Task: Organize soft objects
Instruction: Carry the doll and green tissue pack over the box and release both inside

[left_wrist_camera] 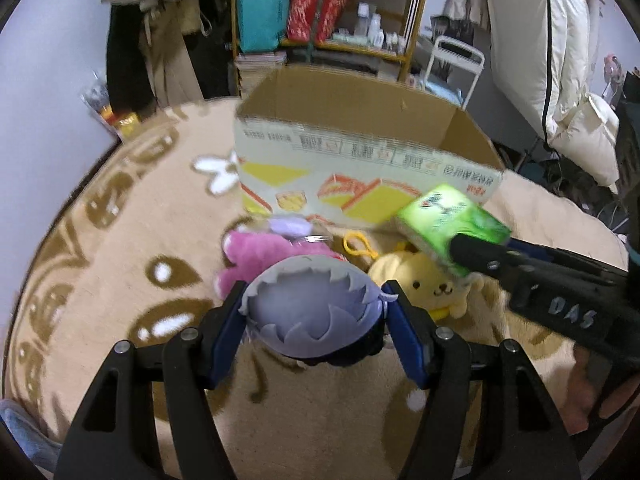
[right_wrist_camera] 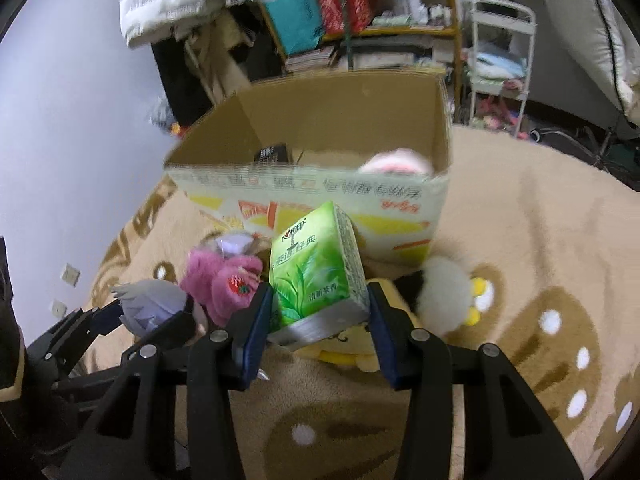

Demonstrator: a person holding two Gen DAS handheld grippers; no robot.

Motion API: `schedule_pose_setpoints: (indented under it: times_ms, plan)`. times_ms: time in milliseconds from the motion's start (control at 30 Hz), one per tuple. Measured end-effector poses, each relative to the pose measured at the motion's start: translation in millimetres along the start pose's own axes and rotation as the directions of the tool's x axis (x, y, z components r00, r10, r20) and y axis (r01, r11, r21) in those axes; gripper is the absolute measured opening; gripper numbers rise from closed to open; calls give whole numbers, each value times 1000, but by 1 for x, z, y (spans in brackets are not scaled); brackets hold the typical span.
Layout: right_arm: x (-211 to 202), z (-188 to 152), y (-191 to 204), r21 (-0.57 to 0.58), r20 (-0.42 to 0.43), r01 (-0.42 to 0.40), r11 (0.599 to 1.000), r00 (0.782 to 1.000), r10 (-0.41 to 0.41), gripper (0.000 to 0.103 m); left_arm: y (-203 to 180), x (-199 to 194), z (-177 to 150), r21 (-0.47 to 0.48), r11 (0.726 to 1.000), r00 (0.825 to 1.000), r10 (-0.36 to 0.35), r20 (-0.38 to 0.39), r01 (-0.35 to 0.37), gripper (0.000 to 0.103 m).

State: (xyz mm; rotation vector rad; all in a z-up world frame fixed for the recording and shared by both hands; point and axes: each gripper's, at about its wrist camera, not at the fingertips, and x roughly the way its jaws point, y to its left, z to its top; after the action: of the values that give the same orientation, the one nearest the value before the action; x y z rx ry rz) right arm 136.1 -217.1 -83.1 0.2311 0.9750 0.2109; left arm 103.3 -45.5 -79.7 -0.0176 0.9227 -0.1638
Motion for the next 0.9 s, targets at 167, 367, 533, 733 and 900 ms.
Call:
schedule_pose_setpoints:
  times_ms: [167, 367, 533, 733, 900]
  plan:
    - [-35, 3, -6, 22, 119, -22, 1000, 993, 19, 49, -3, -34, 5, 38, 997, 985, 62, 162, -69, 65]
    - [-70, 7, -8, 19, 249, -44, 999, 968, 38, 49, -6, -73, 14, 62, 988, 921, 108, 374, -141, 66]
    - [-86, 12, -6, 5, 339, -36, 999, 940, 32, 49, -13, -92, 26, 82, 985, 873, 98, 478, -155, 66]
    - [-90, 21, -4, -14, 391, -33, 999, 920, 36, 49, -12, -93, 50, 79, 985, 854, 93, 511, -154, 66]
    - [-86, 30, -5, -21, 419, -33, 999, 907, 39, 49, -12, -88, 73, 77, 982, 835, 104, 540, -172, 66]
